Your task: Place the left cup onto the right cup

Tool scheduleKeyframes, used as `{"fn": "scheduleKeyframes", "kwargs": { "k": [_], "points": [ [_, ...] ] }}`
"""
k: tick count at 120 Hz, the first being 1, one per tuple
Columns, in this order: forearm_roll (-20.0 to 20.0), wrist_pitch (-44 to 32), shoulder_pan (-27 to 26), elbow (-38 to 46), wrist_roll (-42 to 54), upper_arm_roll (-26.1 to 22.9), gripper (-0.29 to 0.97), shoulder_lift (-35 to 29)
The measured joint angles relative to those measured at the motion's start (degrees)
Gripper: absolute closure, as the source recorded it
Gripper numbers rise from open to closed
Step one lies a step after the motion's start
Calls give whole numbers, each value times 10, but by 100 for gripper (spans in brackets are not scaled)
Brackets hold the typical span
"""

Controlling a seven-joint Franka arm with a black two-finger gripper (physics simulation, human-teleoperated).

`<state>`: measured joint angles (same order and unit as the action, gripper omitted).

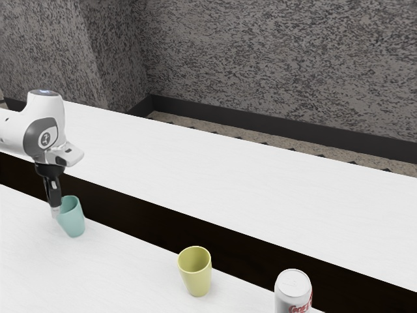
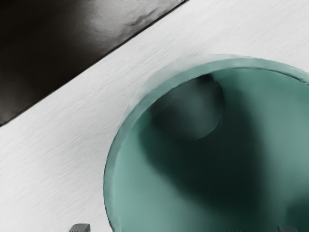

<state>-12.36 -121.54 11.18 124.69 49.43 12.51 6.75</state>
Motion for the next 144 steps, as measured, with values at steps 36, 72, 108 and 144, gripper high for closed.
{"fn": "scheduleKeyframes", "kwargs": {
  "k": [36,72,108,144],
  "points": [
    [10,-9,-6,-2,-1,-1,73,-2],
    [9,-16,-15,-8,-2,-2,78,-2],
    [8,10,-95,-85,-11,-7,79,-12],
    [14,34,-184,-104,-25,-7,79,-46]
  ]
}}
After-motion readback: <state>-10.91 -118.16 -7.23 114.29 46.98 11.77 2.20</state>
